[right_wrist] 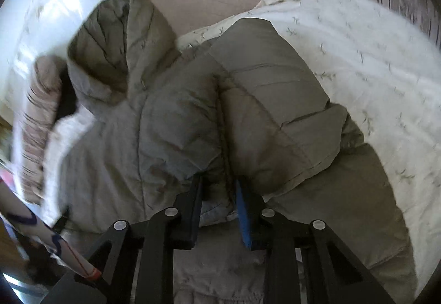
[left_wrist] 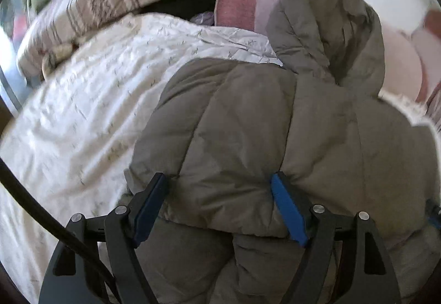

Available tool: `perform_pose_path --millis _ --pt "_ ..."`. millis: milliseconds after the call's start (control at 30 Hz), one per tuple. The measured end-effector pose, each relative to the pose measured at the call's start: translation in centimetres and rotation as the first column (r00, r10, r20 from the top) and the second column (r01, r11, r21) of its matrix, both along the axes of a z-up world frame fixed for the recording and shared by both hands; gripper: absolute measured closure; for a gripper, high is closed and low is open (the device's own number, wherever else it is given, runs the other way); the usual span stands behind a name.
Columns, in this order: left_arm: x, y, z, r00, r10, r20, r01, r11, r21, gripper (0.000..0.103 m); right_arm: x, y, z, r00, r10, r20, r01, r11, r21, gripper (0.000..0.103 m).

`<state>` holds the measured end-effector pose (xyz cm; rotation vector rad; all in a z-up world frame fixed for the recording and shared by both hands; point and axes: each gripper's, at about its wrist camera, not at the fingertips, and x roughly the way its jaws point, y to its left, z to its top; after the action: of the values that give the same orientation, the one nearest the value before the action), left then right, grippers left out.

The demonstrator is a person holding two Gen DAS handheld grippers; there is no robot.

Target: Fold large clothes

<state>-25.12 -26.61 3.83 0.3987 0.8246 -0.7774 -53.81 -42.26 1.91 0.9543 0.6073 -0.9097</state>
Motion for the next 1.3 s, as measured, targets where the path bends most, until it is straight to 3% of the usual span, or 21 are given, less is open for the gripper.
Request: perform_pose_path --millis 133,233,300,400,500,667,800,900,967,1167,1300 --pt "0.6 0.0 0.1 1.0 0.004 -0.02 -0.004 1.0 -0.005 0.025 0.4 0.1 0.1 0.999 -0.005 -0.038 0.004 1.0 -0.018 0.073" --pt "0.7 0.8 1.6 0.999 0.025 -0.022 -0.026 0.998 -0.063 0.025 -0.5 1.0 1.7 0.998 -0.041 -0.04 0.038 0.997 -0.071 0.063" --pt "-0.2 1.6 3.4 0.999 0.032 0.038 -0.027 0.992 -0.127 0.025 -1.4 1.8 3.3 0.996 -0.08 -0.043 0.074 0.988 -0.135 0.062" --pt "-2.5 2.2 5.4 0.989 0.02 0.147 0.01 0.979 -0.202 0.025 -2.3 3.4 6.3 0.993 -0.111 -0.032 0.096 0.948 -0.302 0.056" --pt "-4.8 1.6 5.4 0.983 -0.036 0.181 0.076 0.972 -0.221 0.025 -0.8 4.1 7.3 0.999 -0.03 -0.036 0.015 0.933 -0.359 0.05" --pt "-5.8 -0.8 2.4 0.986 -0.114 0.125 0.128 0.985 -0.112 0.025 1.3 3.3 5.1 0.995 0.079 -0.058 -0.093 0.951 -0.294 0.05" --pt "-4.7 -1.5 0.8 0.992 -0.114 0.058 0.118 0.99 -0.072 0.021 2.3 2.2 2.3 0.989 0.1 -0.107 -0.119 0.973 -0.197 0.05" --pt "-5.0 -1.8 0.3 0.99 -0.118 0.08 0.122 0.991 -0.048 0.018 2.2 0.9 -0.4 0.989 0.102 -0.106 -0.111 0.99 -0.083 0.05" --pt "-5.3 -2.0 0.2 0.987 -0.122 0.1 0.126 0.991 -0.034 0.018 2.0 0.5 -0.5 0.991 0.104 -0.09 -0.11 0.992 -0.065 0.05" --pt "-5.2 -1.6 1.1 0.987 -0.12 0.107 0.128 0.99 -0.067 0.018 1.6 1.0 0.8 0.992 0.093 -0.084 -0.1 0.991 -0.088 0.05" --pt "-5.4 -0.6 2.8 0.985 -0.098 0.139 0.116 0.984 -0.133 0.018 1.1 2.5 3.7 0.992 0.041 -0.119 -0.07 0.966 -0.247 0.049"
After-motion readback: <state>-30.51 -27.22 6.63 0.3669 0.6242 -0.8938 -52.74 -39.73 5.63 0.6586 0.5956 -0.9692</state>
